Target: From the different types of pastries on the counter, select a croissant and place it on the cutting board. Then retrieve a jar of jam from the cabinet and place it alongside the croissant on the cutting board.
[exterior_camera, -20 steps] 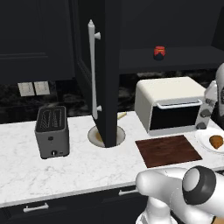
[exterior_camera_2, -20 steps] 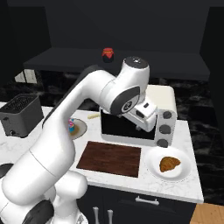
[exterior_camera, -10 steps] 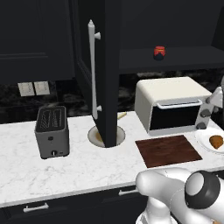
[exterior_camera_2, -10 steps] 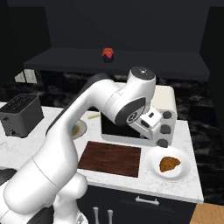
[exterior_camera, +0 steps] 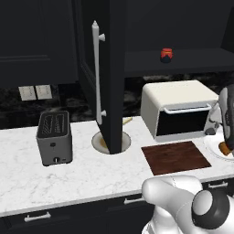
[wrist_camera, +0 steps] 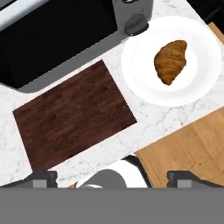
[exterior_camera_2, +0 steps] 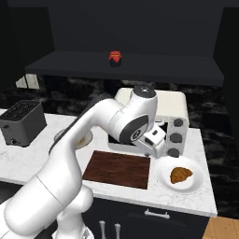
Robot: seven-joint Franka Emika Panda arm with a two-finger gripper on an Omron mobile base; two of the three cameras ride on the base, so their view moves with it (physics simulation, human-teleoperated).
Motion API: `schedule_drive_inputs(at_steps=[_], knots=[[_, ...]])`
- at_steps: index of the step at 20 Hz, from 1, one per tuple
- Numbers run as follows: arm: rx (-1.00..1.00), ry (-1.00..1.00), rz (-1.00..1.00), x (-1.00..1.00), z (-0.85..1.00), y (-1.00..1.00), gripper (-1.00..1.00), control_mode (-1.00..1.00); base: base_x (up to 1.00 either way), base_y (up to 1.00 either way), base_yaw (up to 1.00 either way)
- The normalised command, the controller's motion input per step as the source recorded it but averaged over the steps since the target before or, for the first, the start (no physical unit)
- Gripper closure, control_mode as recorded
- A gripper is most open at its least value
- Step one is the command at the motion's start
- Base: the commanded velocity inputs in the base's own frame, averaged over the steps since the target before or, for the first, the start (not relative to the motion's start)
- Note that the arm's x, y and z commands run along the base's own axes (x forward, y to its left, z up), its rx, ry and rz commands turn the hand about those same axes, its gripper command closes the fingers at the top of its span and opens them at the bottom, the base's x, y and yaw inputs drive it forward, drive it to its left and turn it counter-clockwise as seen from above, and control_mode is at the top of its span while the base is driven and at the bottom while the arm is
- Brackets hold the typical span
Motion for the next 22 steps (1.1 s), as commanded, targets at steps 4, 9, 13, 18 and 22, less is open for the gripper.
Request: schedule_drive_inputs(at_steps=[4, 9, 13, 18, 22], knots=[[-0.02, 0.02, 0.00, 0.26, -0.50, -0.09, -1.00, -1.00, 0.00, 0.00, 0.00], [0.00, 0.00, 0.00, 0.15, -0.42, -0.46, -1.00, -1.00, 0.00, 0.00, 0.00], [0.00, 0.00, 0.00, 0.08, -0.27, -0.69, -1.00, -1.00, 0.00, 0.00, 0.00], [0.00, 0.00, 0.00, 0.15, -0.20, -0.37, -1.00, -1.00, 0.00, 0.00, 0.00], [-0.01, 0.00, 0.00, 0.19, -0.23, -0.13, -1.00, -1.00, 0.00, 0.00, 0.00]])
